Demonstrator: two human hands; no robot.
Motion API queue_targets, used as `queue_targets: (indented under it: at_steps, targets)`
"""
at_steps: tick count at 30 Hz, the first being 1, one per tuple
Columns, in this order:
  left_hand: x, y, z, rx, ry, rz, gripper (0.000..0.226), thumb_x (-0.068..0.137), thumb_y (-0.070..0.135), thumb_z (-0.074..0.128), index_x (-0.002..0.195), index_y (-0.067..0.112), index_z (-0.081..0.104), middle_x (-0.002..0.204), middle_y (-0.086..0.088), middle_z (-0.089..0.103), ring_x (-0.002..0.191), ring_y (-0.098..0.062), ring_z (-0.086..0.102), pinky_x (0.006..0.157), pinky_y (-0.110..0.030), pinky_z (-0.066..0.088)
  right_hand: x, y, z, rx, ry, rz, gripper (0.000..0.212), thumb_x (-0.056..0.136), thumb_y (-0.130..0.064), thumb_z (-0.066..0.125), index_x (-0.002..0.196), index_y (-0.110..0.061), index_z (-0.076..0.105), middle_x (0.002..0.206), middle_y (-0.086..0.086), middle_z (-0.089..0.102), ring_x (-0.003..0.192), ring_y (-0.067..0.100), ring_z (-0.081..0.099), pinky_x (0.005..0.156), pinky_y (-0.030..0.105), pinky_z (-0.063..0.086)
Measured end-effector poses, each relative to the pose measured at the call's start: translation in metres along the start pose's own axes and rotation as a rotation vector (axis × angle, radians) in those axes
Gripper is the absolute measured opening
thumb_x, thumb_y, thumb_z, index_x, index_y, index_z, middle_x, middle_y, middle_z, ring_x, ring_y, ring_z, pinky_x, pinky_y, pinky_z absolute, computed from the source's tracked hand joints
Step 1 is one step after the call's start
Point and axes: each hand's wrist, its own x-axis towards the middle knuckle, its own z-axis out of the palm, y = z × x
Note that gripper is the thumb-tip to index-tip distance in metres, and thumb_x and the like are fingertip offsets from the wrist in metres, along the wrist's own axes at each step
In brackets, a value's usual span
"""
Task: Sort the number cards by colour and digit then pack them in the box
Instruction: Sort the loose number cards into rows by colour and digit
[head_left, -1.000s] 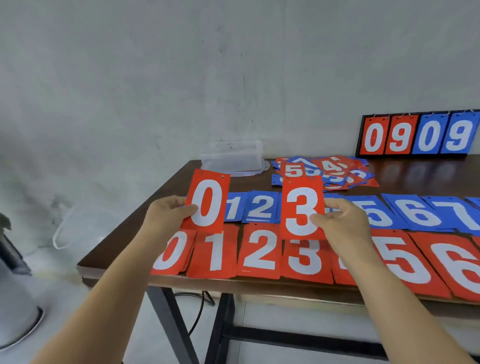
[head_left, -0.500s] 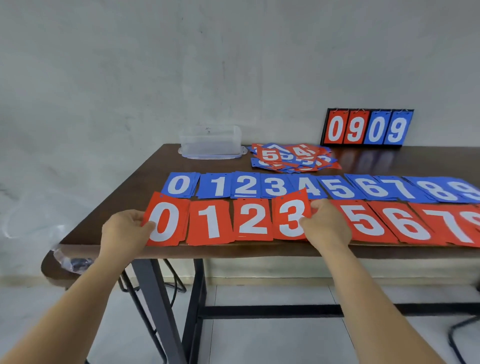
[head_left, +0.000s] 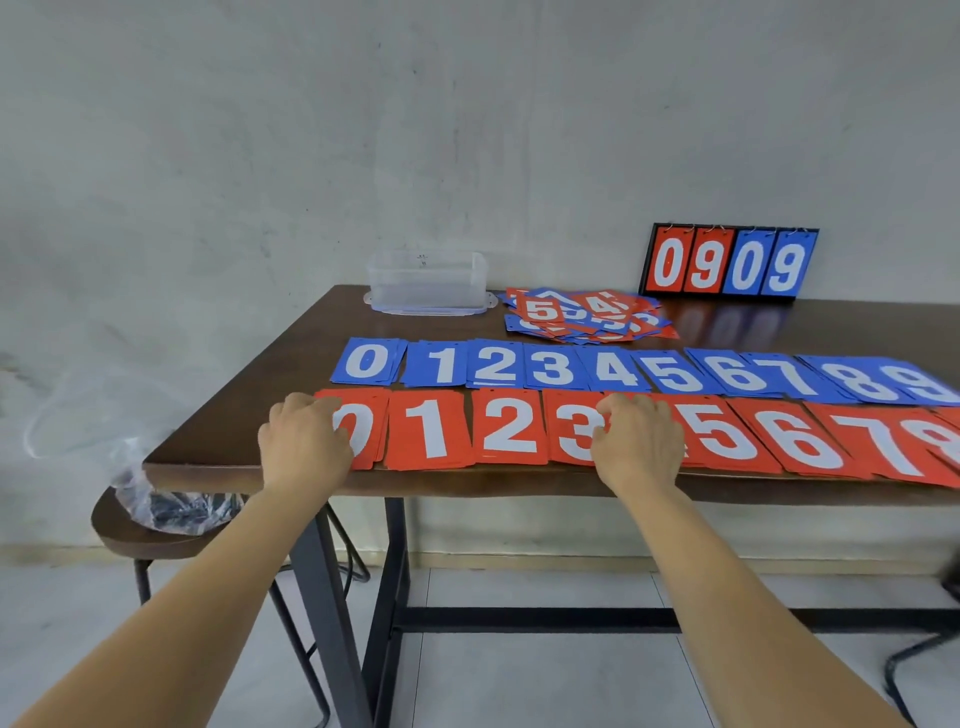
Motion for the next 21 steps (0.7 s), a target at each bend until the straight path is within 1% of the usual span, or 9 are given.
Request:
queue_targets:
  at_steps: [3, 5, 9, 12, 15, 19, 21]
  targets:
    - [0.006, 0.021, 0.003, -0.073, -0.054, 0.053, 0.041, 0.094, 0.023, 0.055, 0.135, 0.018, 0.053, 0.132, -0.009, 0.052, 0.122, -0.028, 0.046, 0.1, -0.043, 0.037, 0.004, -0.002, -0.002, 0.044, 0.002, -0.028, 0.039, 0.092, -0.032, 0.063, 0.128, -0.022, 0.053, 0.126, 0.002, 0.057, 0.12, 0.02, 0.047, 0.095, 0.033, 0.044]
    - [0.011, 0.041, 0.007, -0.071, -0.079, 0.1, 0.044, 0.094, 0.026, 0.054, 0.137, 0.021, 0.05, 0.134, -0.006, 0.053, 0.125, -0.027, 0.044, 0.104, -0.044, 0.034, 0.009, -0.002, -0.002, 0.058, 0.011, -0.044, 0.038, 0.092, -0.032, 0.062, 0.128, -0.022, 0.053, 0.125, 0.002, 0.058, 0.119, 0.02, 0.048, 0.094, 0.033, 0.044]
    - [0.029, 0.088, 0.018, -0.09, -0.11, 0.165, 0.046, 0.094, 0.025, 0.054, 0.139, 0.021, 0.048, 0.133, -0.003, 0.055, 0.125, -0.025, 0.045, 0.105, -0.043, 0.033, 0.031, 0.002, -0.006, 0.083, 0.025, -0.071, 0.038, 0.093, -0.031, 0.061, 0.128, -0.022, 0.054, 0.123, 0.002, 0.058, 0.118, 0.021, 0.048, 0.094, 0.034, 0.044]
    - [0.047, 0.122, 0.03, -0.105, -0.125, 0.21, 0.047, 0.094, 0.028, 0.056, 0.14, 0.022, 0.046, 0.136, -0.004, 0.053, 0.129, -0.025, 0.044, 0.107, -0.044, 0.031, 0.058, 0.008, -0.005, 0.096, 0.031, -0.081, 0.036, 0.093, -0.03, 0.06, 0.127, -0.021, 0.055, 0.123, 0.001, 0.058, 0.118, 0.021, 0.048, 0.094, 0.035, 0.043]
    - [0.067, 0.155, 0.045, -0.114, -0.123, 0.255, 0.046, 0.095, 0.028, 0.055, 0.14, 0.021, 0.047, 0.133, -0.004, 0.054, 0.126, -0.025, 0.045, 0.104, -0.041, 0.033, 0.09, 0.018, -0.002, 0.1, 0.022, -0.099, 0.032, 0.094, -0.029, 0.059, 0.125, -0.021, 0.057, 0.122, 0.002, 0.058, 0.118, 0.022, 0.047, 0.094, 0.036, 0.041]
    - [0.1, 0.194, 0.067, -0.076, -0.163, 0.275, 0.042, 0.095, 0.029, 0.053, 0.135, 0.019, 0.05, 0.129, -0.004, 0.054, 0.122, -0.025, 0.046, 0.101, -0.039, 0.033, 0.143, 0.036, 0.006, 0.047, 0.0, -0.113, 0.03, 0.094, -0.03, 0.057, 0.122, -0.022, 0.06, 0.122, 0.001, 0.059, 0.118, 0.024, 0.046, 0.093, 0.036, 0.039]
    - [0.12, 0.21, 0.081, -0.077, -0.177, 0.259, 0.039, 0.095, 0.031, 0.054, 0.132, 0.019, 0.052, 0.127, -0.003, 0.056, 0.12, -0.025, 0.048, 0.101, -0.04, 0.033, 0.172, 0.047, 0.013, 0.013, -0.001, -0.11, 0.026, 0.093, -0.031, 0.056, 0.118, -0.023, 0.062, 0.118, 0.001, 0.062, 0.115, 0.024, 0.048, 0.091, 0.037, 0.04]
